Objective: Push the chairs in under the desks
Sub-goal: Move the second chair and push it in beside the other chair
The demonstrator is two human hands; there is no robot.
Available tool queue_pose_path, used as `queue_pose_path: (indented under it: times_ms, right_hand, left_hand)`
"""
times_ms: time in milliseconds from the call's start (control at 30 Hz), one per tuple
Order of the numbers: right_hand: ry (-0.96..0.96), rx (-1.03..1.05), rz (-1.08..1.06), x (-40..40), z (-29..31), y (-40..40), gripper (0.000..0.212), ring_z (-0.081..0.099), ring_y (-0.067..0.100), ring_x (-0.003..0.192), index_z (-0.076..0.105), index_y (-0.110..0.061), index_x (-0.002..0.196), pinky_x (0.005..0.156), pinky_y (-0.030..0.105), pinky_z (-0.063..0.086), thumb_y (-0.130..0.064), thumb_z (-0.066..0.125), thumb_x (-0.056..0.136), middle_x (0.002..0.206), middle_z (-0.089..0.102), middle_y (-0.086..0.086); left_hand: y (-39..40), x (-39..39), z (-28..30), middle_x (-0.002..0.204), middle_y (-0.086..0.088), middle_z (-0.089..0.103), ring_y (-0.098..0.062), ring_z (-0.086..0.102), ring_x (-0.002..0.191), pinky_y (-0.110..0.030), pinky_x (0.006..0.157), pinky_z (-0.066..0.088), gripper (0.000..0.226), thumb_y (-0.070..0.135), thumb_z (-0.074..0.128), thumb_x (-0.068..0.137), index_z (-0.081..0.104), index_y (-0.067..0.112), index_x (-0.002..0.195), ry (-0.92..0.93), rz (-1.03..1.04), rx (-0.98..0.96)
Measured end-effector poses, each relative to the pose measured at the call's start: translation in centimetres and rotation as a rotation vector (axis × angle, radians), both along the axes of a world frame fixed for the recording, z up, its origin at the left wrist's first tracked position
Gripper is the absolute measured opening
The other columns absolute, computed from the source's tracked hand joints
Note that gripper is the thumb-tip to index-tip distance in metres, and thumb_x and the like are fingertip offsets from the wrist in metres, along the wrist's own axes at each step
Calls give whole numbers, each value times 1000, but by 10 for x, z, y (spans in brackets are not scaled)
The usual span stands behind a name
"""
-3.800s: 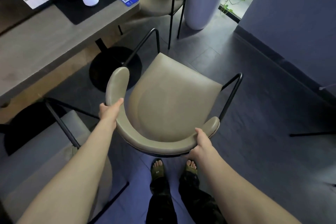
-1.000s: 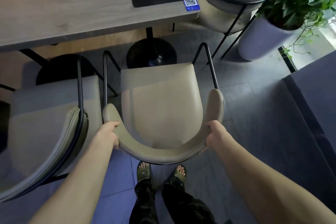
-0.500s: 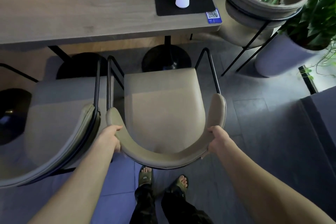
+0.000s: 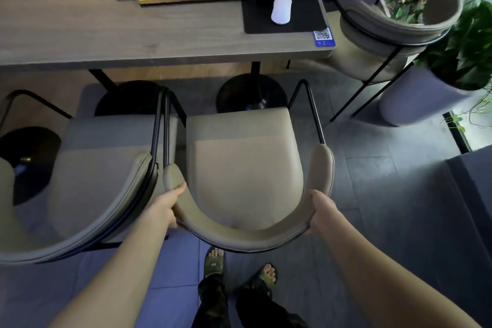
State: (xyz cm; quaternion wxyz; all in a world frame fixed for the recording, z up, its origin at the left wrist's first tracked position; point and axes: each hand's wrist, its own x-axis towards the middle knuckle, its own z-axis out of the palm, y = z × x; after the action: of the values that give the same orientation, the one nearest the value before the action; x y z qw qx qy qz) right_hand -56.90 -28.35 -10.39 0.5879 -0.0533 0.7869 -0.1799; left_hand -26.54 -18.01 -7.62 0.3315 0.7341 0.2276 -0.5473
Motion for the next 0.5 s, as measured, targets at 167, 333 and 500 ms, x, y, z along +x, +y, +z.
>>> queue_pose_path:
  times_ms: [167, 333, 500]
  right_hand:
    - [77, -108, 7, 7, 1, 4, 44, 60, 35, 104, 48, -8, 137, 82, 53, 52, -14, 57, 94, 120, 60, 17]
    - [62, -106, 23, 12, -1, 9, 40, 62, 40, 113, 49, -10, 135, 72, 52, 52, -20, 55, 97, 129, 61, 19]
    - [121, -83, 46, 19, -6, 16, 39, 62, 37, 102, 50, -11, 129, 73, 50, 54, -26, 57, 94, 120, 61, 16]
  left_hand:
    - [-5, 1, -2, 142, -17, 50, -34, 48, 130, -51, 107, 37, 71, 41, 69, 86, 43, 1, 138, -51, -11, 15]
    - [-3, 11, -8, 133, -18, 55, -35, 52, 125, -50, 98, 43, 63, 42, 68, 87, 49, -2, 128, -100, -77, 9]
    - [-1, 24, -9, 134, -18, 54, -37, 51, 125, -57, 98, 43, 71, 40, 71, 85, 44, 2, 138, -59, -86, 3]
